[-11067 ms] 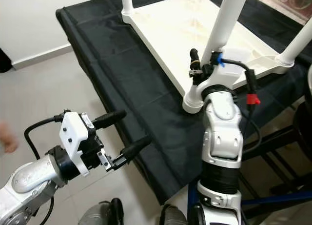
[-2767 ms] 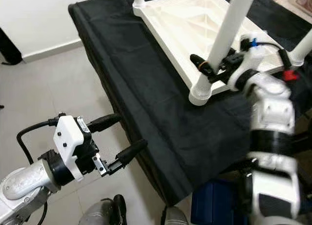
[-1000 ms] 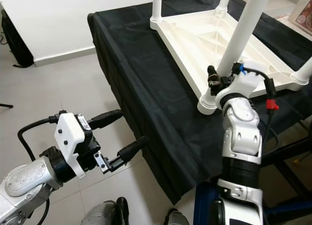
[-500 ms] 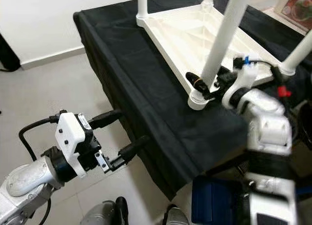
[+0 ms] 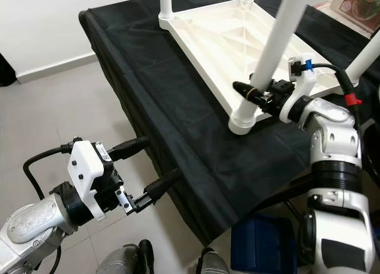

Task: Building children table

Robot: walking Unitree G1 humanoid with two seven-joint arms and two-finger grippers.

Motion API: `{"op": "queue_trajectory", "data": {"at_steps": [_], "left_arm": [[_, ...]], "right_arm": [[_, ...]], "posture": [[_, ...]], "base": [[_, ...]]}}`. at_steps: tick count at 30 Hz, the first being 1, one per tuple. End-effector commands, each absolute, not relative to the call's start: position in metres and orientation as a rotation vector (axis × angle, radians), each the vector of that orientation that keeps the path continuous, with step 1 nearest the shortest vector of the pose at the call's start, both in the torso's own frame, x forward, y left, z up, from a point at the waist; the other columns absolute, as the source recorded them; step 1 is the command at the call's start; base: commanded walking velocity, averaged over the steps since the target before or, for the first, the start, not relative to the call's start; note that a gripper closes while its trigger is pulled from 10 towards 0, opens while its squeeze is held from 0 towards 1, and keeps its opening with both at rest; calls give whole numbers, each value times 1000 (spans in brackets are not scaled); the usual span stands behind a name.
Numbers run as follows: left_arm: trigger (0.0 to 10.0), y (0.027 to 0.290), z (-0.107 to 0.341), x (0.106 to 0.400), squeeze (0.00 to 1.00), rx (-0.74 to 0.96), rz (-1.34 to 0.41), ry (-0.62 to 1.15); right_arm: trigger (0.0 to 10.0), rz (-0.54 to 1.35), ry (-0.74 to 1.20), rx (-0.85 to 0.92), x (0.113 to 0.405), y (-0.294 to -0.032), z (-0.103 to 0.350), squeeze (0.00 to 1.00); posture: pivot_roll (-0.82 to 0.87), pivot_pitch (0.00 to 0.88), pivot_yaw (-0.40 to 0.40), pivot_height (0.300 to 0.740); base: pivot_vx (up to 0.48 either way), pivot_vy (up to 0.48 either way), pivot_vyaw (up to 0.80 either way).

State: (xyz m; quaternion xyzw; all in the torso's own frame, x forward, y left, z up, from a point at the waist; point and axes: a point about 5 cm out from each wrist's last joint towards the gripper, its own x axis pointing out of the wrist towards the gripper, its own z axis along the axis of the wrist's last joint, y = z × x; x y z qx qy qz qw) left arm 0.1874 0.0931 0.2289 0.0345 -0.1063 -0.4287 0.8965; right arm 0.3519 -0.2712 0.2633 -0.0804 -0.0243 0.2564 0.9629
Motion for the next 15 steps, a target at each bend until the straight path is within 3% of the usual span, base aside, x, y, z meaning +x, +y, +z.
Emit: {"op": "queue_trajectory", "data": {"at_steps": [1, 3, 4, 6, 8, 9, 10, 13, 15], "left_arm": [[10000, 93, 229, 184, 0, 84, -894, -217], [10000, 93, 229, 184, 0, 82, -895, -215], [10000, 93, 229, 184, 0, 82, -895, -215], [10000, 93, 228, 184, 0, 80, -897, -213], [10000, 93, 228, 184, 0, 80, -897, -213], [10000, 93, 228, 184, 0, 78, -895, -214], [10000, 93, 228, 184, 0, 78, -895, -214], [10000, 90, 228, 187, 0, 74, -902, -223], [10000, 89, 229, 187, 0, 73, -905, -224]], "right_arm": [[0, 427, -49, -178, 353, -280, 264, 0], [0, 208, -24, -186, 358, -289, 259, 0], [0, 208, -24, -186, 358, -289, 259, 0], [0, -144, 11, -140, 357, -300, 250, 0], [0, -144, 11, -140, 357, -300, 250, 0], [0, -276, 25, -77, 350, -296, 240, 0], [0, -276, 25, -77, 350, -296, 240, 0], [0, -279, 60, 31, 334, -225, 203, 0], [0, -245, 54, 32, 334, -213, 200, 0]], "posture": [[38, 235, -31, 740], [33, 236, -35, 740], [33, 236, -35, 740], [31, 234, -35, 740], [31, 234, -35, 740], [29, 231, -37, 740], [29, 231, -37, 740], [25, 221, -17, 740], [25, 221, -17, 740]], "base": [[0, 0, 0], [0, 0, 0], [0, 0, 0], [0, 0, 0], [0, 0, 0], [0, 0, 0], [0, 0, 0], [0, 0, 0], [0, 0, 0]]}}
